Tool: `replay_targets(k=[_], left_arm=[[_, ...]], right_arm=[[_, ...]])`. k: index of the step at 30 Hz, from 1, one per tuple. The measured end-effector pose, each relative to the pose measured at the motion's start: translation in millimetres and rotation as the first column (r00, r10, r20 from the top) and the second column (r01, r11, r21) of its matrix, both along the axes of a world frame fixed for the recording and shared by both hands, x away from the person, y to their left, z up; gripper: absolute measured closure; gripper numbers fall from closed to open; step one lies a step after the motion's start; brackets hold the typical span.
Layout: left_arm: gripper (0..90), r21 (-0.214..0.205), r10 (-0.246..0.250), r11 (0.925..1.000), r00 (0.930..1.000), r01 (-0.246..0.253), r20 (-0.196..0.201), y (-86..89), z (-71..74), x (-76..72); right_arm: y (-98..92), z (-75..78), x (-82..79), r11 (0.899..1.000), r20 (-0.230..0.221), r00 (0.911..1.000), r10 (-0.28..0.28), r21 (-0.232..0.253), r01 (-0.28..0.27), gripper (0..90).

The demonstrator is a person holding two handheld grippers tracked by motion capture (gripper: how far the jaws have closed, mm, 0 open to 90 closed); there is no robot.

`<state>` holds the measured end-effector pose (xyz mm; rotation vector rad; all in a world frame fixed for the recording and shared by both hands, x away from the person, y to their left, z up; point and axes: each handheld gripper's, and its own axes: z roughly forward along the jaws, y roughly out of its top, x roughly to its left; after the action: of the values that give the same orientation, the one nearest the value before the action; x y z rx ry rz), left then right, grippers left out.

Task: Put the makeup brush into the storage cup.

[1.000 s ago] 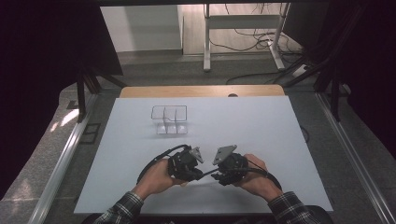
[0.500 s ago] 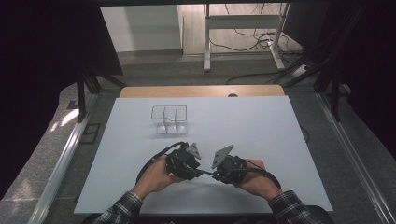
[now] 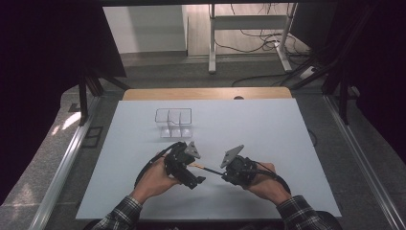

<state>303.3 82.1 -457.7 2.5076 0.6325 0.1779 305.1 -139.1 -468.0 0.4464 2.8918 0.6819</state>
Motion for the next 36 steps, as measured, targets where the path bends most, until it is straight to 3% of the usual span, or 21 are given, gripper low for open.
replay_targets(k=[4, 13, 17, 21, 27, 32, 36], left_arm=[[1.0, 0.009, 0.020, 0.9998, 0.9995, -0.020, 0.023, 4.6, -4.0, 1.2], [0.0, -0.060, 0.046, 0.9972, 0.9990, -0.046, -0.003, 18.4, -7.7, -0.2], [0.0, -0.054, 0.080, 0.9952, 0.9955, -0.082, -0.051, 27.3, -11.8, 1.4], [0.0, -0.059, 0.127, 0.9897, 0.9897, -0.131, -0.067, 36.4, -15.2, 1.2], [0.0, -0.093, 0.142, 0.9845, 0.9869, -0.149, -0.076, 48.3, -14.7, 1.1], [0.0, -0.080, 0.144, 0.9852, 0.9849, -0.152, -0.096, 51.8, -18.7, -0.1], [0.0, -0.118, 0.152, 0.9783, 0.9771, -0.170, -0.149, 52.6, -20.5, 0.9]], right_arm=[[-1.8, 0.5, 0.4, 1.000, 0.007, 0.9998, -0.017, 0.004, 0.017, 85.2], [-5.1, 0.7, 2.4, 0.997, 0.039, 0.9963, -0.076, -0.004, 0.076, 85.2], [-8.8, 3.7, 4.3, 0.994, 0.059, 0.9919, -0.112, 0.011, 0.112, 85.1], [-10.9, 6.0, 4.9, 0.990, 0.062, 0.9887, -0.136, 0.030, 0.135, 85.1], [-10.8, 7.3, 4.4, 0.987, 0.074, 0.9852, -0.155, 0.048, 0.152, 85.1], [-11.0, 9.2, 3.8, 0.984, 0.079, 0.9826, -0.168, 0.070, 0.163, 85.1], [-10.5, 10.5, 3.3, 0.981, 0.084, 0.9809, -0.176, 0.093, 0.168, 85.0]])
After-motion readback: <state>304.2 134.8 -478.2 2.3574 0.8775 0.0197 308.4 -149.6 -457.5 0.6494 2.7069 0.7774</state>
